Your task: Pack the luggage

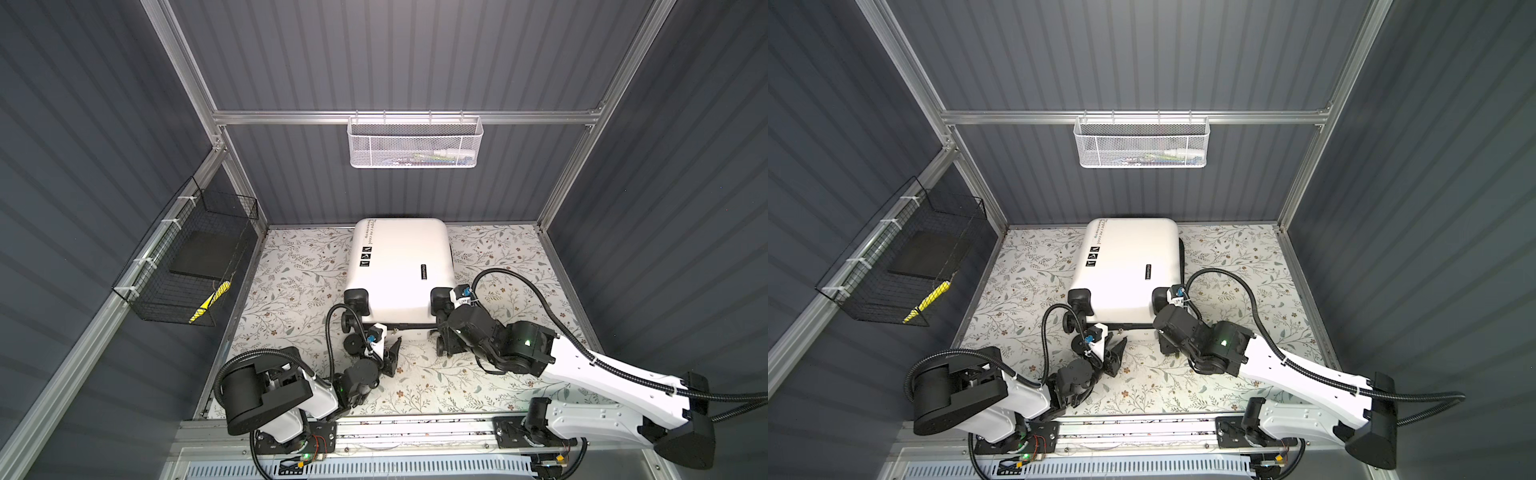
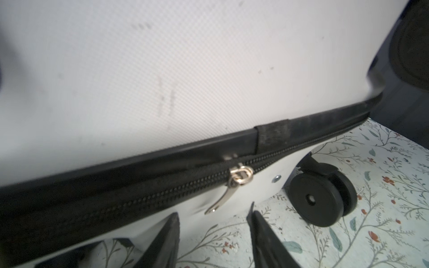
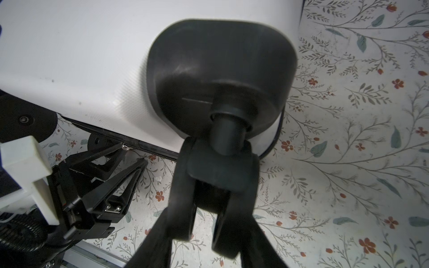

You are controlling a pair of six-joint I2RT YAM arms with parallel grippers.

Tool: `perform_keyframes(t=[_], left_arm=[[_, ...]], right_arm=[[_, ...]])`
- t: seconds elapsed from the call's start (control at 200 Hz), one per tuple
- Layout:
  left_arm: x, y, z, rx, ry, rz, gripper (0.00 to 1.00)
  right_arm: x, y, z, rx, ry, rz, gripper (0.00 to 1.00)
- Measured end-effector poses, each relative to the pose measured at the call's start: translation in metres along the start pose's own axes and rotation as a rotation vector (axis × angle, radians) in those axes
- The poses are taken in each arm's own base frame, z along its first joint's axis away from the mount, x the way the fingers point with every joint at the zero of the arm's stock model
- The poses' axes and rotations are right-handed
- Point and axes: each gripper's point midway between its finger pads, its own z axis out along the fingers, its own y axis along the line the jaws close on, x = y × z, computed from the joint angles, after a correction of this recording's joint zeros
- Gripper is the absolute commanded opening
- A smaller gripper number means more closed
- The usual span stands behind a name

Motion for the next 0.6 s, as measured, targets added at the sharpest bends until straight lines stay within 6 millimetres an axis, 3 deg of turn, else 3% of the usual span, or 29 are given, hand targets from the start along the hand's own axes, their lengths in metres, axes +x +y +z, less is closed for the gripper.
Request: perform_keyframes(t=[0.6], left_arm=[[-0.019,-0.015,0.003,0.078,-0.039,-0.021,0.16]], right_arm=[[0.0,-0.001,0.0,0.003,-0.002,0.0,0.14]])
